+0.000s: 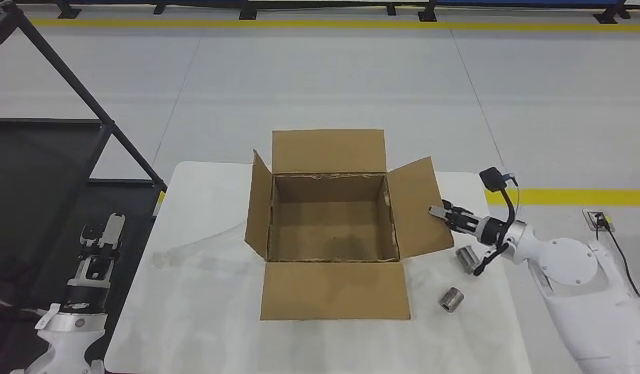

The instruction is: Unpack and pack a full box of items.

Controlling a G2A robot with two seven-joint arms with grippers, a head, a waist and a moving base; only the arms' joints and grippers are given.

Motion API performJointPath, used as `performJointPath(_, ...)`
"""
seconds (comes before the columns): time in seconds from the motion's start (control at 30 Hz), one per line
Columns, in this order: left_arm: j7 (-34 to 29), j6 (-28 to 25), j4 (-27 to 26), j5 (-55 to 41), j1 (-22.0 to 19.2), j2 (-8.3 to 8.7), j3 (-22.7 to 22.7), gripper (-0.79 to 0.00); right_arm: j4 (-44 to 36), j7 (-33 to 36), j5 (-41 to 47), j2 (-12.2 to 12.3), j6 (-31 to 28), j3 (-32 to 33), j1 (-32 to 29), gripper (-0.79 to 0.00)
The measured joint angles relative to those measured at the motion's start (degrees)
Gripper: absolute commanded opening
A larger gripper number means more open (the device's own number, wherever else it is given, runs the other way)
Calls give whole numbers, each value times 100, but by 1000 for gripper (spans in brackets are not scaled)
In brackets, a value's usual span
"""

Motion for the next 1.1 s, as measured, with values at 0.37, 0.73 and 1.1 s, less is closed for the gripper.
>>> performJointPath(0.37,0,0,0,0,0,0,0,0,-285,-105,-197,7,-28,-132,-116,-705)
performJointPath(0.73,0,0,0,0,0,0,0,0,-1124,-887,-486,108,-335,385,-862,0)
performJointPath(1.1,0,0,0,0,0,0,0,0,-3463,-2269,-1163,251,-2335,2179,-3634,0)
